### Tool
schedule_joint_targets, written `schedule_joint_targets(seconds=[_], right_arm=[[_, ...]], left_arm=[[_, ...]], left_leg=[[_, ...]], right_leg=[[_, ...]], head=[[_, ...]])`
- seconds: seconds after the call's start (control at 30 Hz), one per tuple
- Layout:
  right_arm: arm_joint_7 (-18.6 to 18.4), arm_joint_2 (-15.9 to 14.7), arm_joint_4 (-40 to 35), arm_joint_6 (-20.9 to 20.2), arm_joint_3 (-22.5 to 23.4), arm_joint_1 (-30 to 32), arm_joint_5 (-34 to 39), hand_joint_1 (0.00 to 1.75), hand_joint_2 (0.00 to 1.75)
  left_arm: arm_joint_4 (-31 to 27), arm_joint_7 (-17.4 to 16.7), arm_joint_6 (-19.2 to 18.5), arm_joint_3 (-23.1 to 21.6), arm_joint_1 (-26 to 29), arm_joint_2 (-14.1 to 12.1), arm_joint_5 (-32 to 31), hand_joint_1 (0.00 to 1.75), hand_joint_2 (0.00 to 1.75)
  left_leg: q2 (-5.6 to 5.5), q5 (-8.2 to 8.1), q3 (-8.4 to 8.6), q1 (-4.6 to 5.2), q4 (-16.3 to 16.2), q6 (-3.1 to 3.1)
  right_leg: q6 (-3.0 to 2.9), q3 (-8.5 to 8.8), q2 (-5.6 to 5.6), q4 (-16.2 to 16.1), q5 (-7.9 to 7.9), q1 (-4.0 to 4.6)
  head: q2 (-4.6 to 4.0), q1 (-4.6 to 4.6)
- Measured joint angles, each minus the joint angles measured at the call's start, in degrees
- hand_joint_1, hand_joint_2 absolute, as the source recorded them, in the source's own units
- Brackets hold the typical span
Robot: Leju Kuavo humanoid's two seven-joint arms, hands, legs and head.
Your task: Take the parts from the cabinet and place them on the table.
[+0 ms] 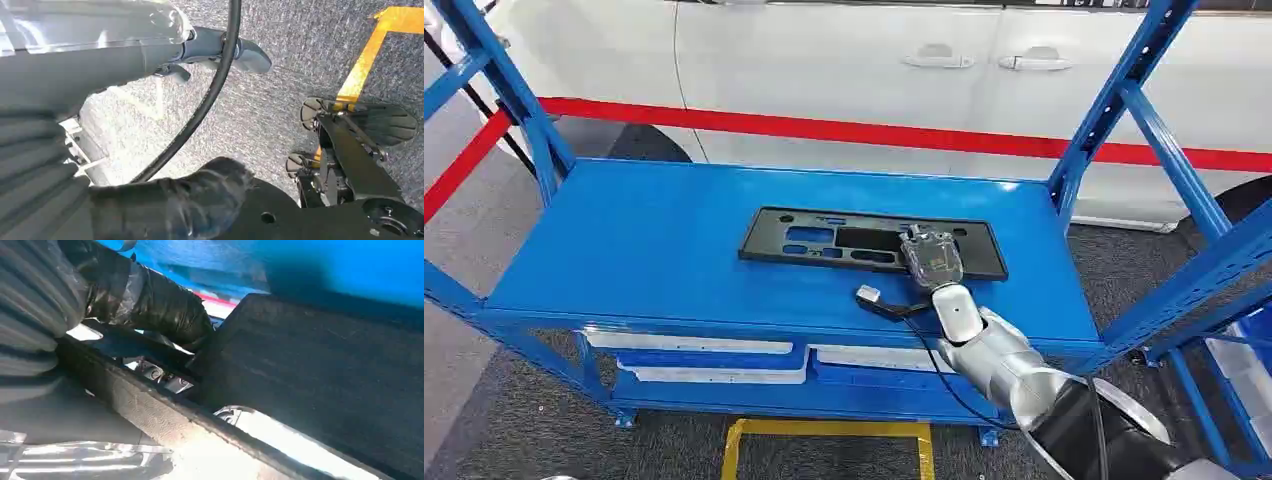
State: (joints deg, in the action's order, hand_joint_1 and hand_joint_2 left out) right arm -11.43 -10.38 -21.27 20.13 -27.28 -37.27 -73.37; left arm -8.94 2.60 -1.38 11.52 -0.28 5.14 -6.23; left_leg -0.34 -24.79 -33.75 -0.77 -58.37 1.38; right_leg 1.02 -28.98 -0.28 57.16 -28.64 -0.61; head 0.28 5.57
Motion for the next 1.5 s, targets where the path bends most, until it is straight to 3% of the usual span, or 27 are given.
schedule_joint_targets(seconds=[0.33,0.53,0.57,0.6,0.63,0.67,0.73,0.77,0.8,0.83,0.87,0.93,0.97,1.0,1.03,1.1,1.13,1.17,1.2,1.27,1.3,1.33,1.37,1.4,1.43,1.47,1.5], right_arm=[[3.9,0.0,-0.4,3.0,2.2,1.2,1.5,1.75,1.75],[14.3,-6.5,-8.5,9.1,8.4,8.1,10.6,1.75,1.75],[15.6,-7.6,-11.1,9.3,9.9,9.5,11.5,1.75,1.75],[17.2,-8.8,-14.5,9.4,12.0,11.5,12.3,1.75,1.75],[18.3,-9.9,-17.8,9.6,13.9,13.6,12.5,1.75,1.75],[18.9,-10.6,-20.8,9.6,15.3,15.5,12.5,1.75,1.75],[19.0,-11.2,-27.0,9.2,17.4,17.5,11.2,1.75,1.75],[18.1,-11.1,-30.5,8.6,17.7,18.3,10.0,1.75,1.75],[17.1,-11.0,-33.7,7.9,17.7,19.1,9.1,1.75,1.75],[16.1,-10.9,-37.2,7.1,17.7,19.7,8.2,1.75,1.75],[15.4,-10.8,-40.2,6.3,17.5,20.1,7.6,1.75,1.75],[15.0,-10.7,-44.3,6.1,17.4,20.4,7.6,1.75,1.75],[15.2,-10.6,-45.7,6.3,17.4,20.4,7.7,1.75,1.75],[15.7,-10.6,-47.0,6.4,17.2,20.5,7.7,1.75,1.75],[15.7,-10.6,-48.5,6.5,17.1,20.8,7.8,1.75,1.75],[15.7,-10.5,-51.3,6.6,16.4,21.4,7.9,1.75,1.75],[15.6,-10.5,-52.5,6.6,16.1,21.7,7.9,1.75,1.75],[15.4,-10.5,-53.9,6.6,15.8,22.1,8.0,1.75,1.75],[15.2,-10.5,-55.1,6.5,15.6,22.5,8.1,1.75,1.75],[14.9,-10.5,-56.8,6.4,15.4,23.4,8.4,1.75,1.75],[14.9,-10.5,-57.4,6.4,15.3,23.8,8.5,1.75,1.75],[14.9,-10.6,-57.8,6.4,15.2,24.2,8.7,1.75,1.75],[14.9,-10.6,-58.3,6.4,15.1,24.5,8.7,1.75,1.75],[14.9,-10.6,-58.8,6.4,15.0,24.7,8.7,1.75,1.75],[15.0,-10.7,-59.3,6.4,14.8,24.8,8.7,1.75,1.75],[15.0,-10.8,-59.6,6.4,14.8,25.0,8.7,1.75,1.75],[15.0,-10.8,-60.0,6.4,14.8,25.0,8.7,1.75,1.75]], left_arm=[[0.0,0.0,0.3,0.5,0.0,0.1,0.2,0.0,1.75],[0.0,1.2,1.9,0.2,0.1,2.1,-2.7,0.0,1.75],[0.0,1.2,2.5,0.0,0.1,2.3,-2.9,0.0,1.75],[0.0,1.2,3.1,0.0,0.3,2.6,-2.9,0.0,1.75],[0.0,1.1,3.6,-0.1,0.4,3.0,-2.7,0.0,1.75],[0.0,1.1,3.8,0.0,0.5,3.0,-2.2,0.0,1.75],[0.0,1.2,4.2,0.2,0.9,3.0,-0.9,0.0,1.75],[0.0,1.5,4.4,0.5,1.0,3.0,-0.3,0.0,1.75],[0.0,1.6,4.4,0.8,1.1,2.9,0.1,0.0,1.75],[0.0,1.7,4.4,1.0,1.1,2.9,0.3,0.0,1.75],[0.0,1.9,4.4,1.2,1.1,2.8,0.5,0.0,1.75],[0.0,1.8,4.3,1.6,1.1,2.8,0.8,0.0,1.75],[0.0,1.6,4.3,1.8,1.1,2.7,0.8,0.0,1.75],[0.0,1.3,4.3,2.0,1.1,2.6,0.9,0.0,1.75],[0.0,0.8,4.3,2.1,1.3,2.6,0.9,0.0,1.75],[0.0,-0.1,4.3,2.3,1.4,2.5,0.9,0.0,1.75],[0.0,-0.3,4.2,2.3,1.6,2.4,0.9,0.0,1.75],[0.0,-0.4,4.2,2.3,1.7,2.3,0.8,0.0,1.75],[0.0,-0.4,4.1,2.3,1.6,2.2,0.7,0.0,1.75],[0.0,-0.4,4.0,2.3,1.4,2.1,0.4,0.0,1.75],[0.0,-0.4,3.9,2.3,1.4,2.0,0.3,0.0,1.75],[0.0,-0.4,3.9,2.3,1.3,1.9,0.2,0.0,1.75],[0.0,-0.4,3.9,2.3,1.3,1.9,0.2,0.0,1.75],[0.0,-0.4,3.9,2.3,1.3,1.8,0.1,0.0,1.75],[-0.1,-0.3,3.9,2.3,1.3,1.8,0.1,0.0,1.75],[-0.2,-0.3,3.9,2.3,1.2,1.5,0.0,0.0,1.75],[-0.3,-0.3,3.9,2.3,1.1,1.3,0.0,0.0,1.75]], left_leg=[[0.0,-0.01,0.02,0.0,0.0,-0.02],[-0.41,-0.14,0.0,0.03,-0.1,0.09],[-0.59,-0.46,-0.01,0.55,-0.3,0.75],[-0.76,0.34,0.36,0.12,0.6,1.35],[-0.72,1.02,0.76,-0.77,1.8,1.42],[-0.75,1.44,0.76,-0.71,2.4,1.54],[-0.2,1.71,0.06,-0.64,2.5,1.57],[0.14,1.73,-0.3,-0.61,2.3,1.53],[0.51,1.78,-0.67,-0.62,2.0,1.44],[0.61,1.84,-1.02,-0.71,1.8,1.3],[0.61,1.85,-1.38,-0.97,1.4,1.07],[0.46,1.65,-2.18,-1.58,0.2,0.08],[0.18,1.62,-2.7,-1.6,-0.3,-0.62],[-0.15,1.85,-2.9,-1.51,-0.6,-1.27],[-0.39,2.22,-2.91,-1.17,-0.6,-1.85],[-0.74,3.02,-3.28,-1.41,-0.3,-2.72],[-0.85,3.11,-3.51,-1.59,-0.4,-3.04],[-0.38,1.12,-4.34,-1.68,-1.6,-2.98],[-0.01,-2.09,-5.36,-1.56,-4.6,-2.91],[0.01,-7.97,-8.16,-1.28,-13.9,-2.83],[0.02,-9.38,-8.91,-1.12,-17.4,-2.65],[0.02,-9.16,-8.62,-0.92,-18.7,-2.35],[0.01,-7.97,-6.98,-0.63,-17.4,-1.78],[0.0,-6.29,-4.2,-0.18,-13.8,-1.01],[-0.05,-4.75,-0.29,0.33,-8.3,0.16],[-0.15,-4.41,3.08,0.95,-3.5,1.35],[0.11,-5.72,5.27,1.24,0.0,2.16]], right_leg=[[-0.01,-0.02,0.01,0.0,-0.01,-0.03],[0.09,0.29,-0.44,-0.3,-0.12,-0.06],[0.9,0.67,-0.6,-1.1,0.24,-0.29],[1.49,1.16,-0.7,-1.6,0.7,-0.04],[1.42,1.34,-0.52,-1.3,0.08,-0.05],[1.37,0.53,-0.21,-0.1,-1.53,-0.11],[1.32,-3.37,0.11,7.6,-6.95,-0.34],[1.47,-5.29,0.13,11.9,-8.91,-0.49],[1.67,-6.63,0.13,15.2,-9.67,-0.72],[1.94,-6.64,0.11,15.5,-8.67,-1.1],[2.29,-5.16,0.09,12.9,-6.29,-1.61],[3.32,0.03,0.07,3.1,-1.27,-2.66],[3.97,1.09,0.47,0.5,-2.58,-2.71],[3.11,0.47,1.24,1.6,-1.18,-1.88],[2.32,0.03,1.2,1.7,-1.45,-2.04],[1.49,-0.76,1.21,2.4,-1.34,-1.78],[0.68,-1.29,1.02,2.2,-0.85,-2.05],[-0.1,-1.61,0.66,2.2,-0.4,-1.93],[-0.82,-2.2,0.58,2.2,0.06,-1.74],[-1.68,-3.52,0.25,2.3,0.98,-1.05],[-1.9,-4.16,0.14,2.3,1.41,-0.66],[-2.05,-4.77,0.09,2.4,1.78,-0.29],[-2.14,-5.37,0.09,2.5,2.19,0.08],[-2.25,-5.94,0.14,2.6,2.58,0.46],[-2.31,-6.38,0.22,2.6,3.0,0.84],[-2.37,-6.48,0.25,2.6,3.31,0.69],[-2.02,-6.79,0.19,2.6,3.62,1.25]], head=[[0.0,0.0],[0.0,0.0],[0.0,-0.02],[0.0,0.04],[0.0,0.0],[-0.02,0.24],[0.0,0.28],[0.0,0.28],[0.0,0.28],[0.0,0.28],[0.0,0.26],[-0.02,0.31],[0.0,0.33],[0.0,0.26],[0.0,0.26],[0.0,0.28],[0.0,0.24],[0.0,0.22],[-0.02,0.24],[0.0,0.22],[0.0,0.24],[0.0,0.22],[0.0,0.22],[0.0,0.24],[0.0,0.22],[0.0,0.24],[0.0,0.26]])
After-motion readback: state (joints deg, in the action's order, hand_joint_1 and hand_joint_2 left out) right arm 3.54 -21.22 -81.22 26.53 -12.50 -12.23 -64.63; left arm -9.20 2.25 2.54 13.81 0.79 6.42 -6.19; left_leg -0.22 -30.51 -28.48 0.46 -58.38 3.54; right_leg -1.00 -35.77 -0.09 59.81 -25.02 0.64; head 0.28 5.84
